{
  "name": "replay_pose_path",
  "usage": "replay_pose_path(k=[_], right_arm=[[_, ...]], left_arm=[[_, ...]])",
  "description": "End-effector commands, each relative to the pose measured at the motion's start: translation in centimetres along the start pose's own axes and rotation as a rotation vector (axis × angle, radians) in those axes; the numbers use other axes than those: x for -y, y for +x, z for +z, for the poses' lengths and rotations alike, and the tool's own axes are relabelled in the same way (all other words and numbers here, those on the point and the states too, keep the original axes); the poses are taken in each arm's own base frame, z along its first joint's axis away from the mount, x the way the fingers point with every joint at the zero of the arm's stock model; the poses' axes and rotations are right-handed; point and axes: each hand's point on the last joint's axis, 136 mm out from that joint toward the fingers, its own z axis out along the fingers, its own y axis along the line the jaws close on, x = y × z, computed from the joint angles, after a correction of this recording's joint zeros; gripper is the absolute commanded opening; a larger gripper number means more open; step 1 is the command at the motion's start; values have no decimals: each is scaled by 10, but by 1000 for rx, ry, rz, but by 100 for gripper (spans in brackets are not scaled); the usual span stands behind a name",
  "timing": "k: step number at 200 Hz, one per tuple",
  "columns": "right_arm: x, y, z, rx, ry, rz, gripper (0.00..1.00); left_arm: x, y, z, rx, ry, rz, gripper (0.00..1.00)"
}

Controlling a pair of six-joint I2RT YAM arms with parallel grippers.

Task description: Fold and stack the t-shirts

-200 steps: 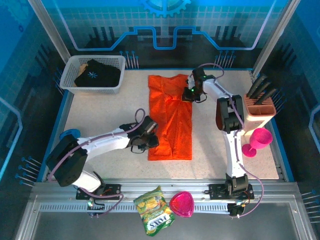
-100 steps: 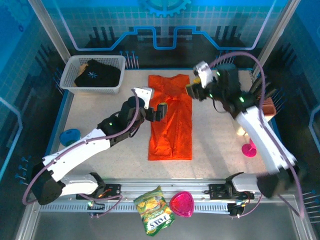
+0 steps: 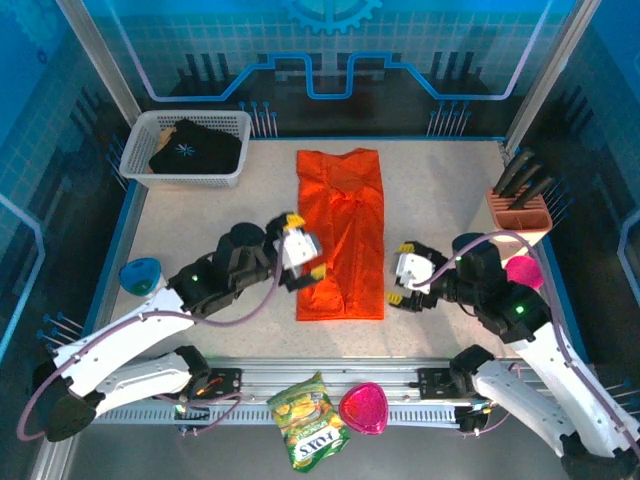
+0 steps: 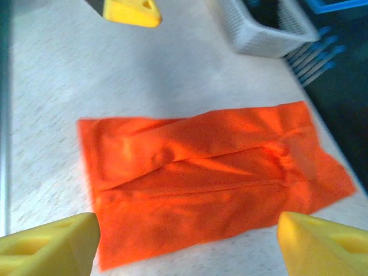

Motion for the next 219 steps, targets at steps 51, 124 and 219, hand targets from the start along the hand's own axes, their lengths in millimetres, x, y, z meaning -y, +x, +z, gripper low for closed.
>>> replay_pose_path(k=[51,124,219], right_arm=[[-75,88,59,-428,-321,-108,87],[-91,125,95,-577,-394,-79,82],[-88,143,126,-626,-417,-53,70]], left_arm=[[107,115,1,-432,387,301,99],[139,159,40,-518,431,271,91],[124,184,65,-552,384,283,81]])
